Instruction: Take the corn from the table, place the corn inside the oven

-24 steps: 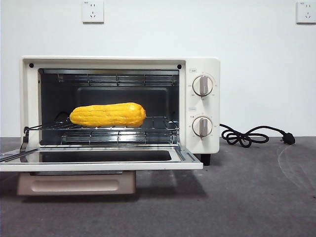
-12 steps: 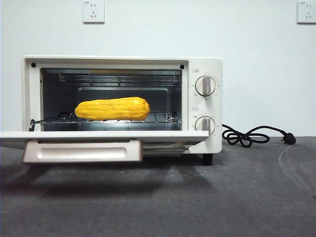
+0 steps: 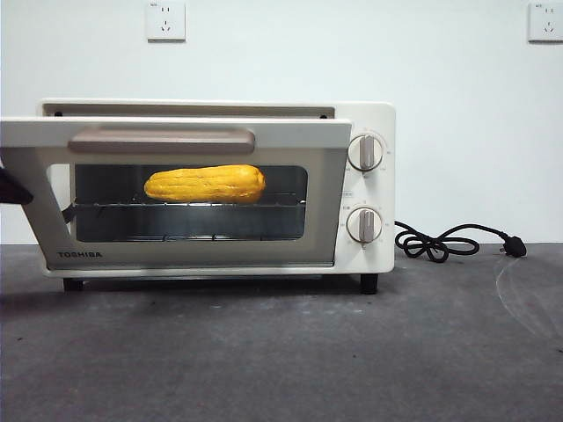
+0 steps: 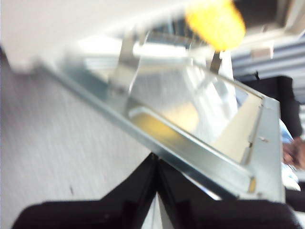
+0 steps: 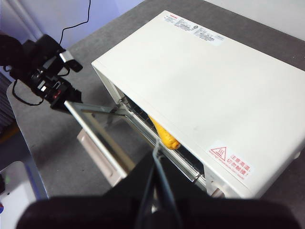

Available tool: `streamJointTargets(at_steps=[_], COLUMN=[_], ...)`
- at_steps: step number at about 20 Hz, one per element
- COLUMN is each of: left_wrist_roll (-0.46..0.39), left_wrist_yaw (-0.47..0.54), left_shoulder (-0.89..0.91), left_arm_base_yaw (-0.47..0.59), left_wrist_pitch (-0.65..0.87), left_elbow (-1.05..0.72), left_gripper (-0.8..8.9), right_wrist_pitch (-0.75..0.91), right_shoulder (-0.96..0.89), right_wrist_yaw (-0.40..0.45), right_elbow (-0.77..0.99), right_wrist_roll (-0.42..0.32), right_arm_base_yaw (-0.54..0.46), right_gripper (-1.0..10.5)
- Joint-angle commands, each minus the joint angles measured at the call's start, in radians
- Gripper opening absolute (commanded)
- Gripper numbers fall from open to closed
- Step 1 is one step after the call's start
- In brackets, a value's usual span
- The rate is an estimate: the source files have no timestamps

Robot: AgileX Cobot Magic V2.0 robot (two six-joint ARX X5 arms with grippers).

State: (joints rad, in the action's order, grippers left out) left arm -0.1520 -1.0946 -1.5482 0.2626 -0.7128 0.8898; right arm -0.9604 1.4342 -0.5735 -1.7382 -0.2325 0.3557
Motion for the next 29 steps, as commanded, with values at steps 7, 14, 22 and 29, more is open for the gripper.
streamJointTargets(at_steps=[7,14,22,29], left_wrist_roll=[0.355,0.456,0.567,0.605], left_wrist_yaw=[-0.012,-0.011,-0.004,-0.004], left_shoulder=[0.031,0.031,0.032,0.036], left_arm_base_yaw=[0.005,0.006,0.01,0.013], left_wrist_pitch=[0.349,0.478,0.624,0.649], left_elbow=[0.003,0.004,0.004,0.004], left_gripper=[-0.08,-0.08,-0.08,-0.08], right_wrist_pitch=[0.004,0.018,0.018,0.018], right_shoulder=[0.002,0.002,0.002,0.002], right_wrist_yaw=[-0.003,-0.003,-0.002,-0.002], right_elbow=[0.004,0.004,0.004,0.004], right_wrist_roll=[-0.008,-0.008,-0.008,-0.008], right_arm_base_yaw=[0.002,0.002,0.002,0.002], right_gripper=[-0.1,-0.1,-0.1,-0.1])
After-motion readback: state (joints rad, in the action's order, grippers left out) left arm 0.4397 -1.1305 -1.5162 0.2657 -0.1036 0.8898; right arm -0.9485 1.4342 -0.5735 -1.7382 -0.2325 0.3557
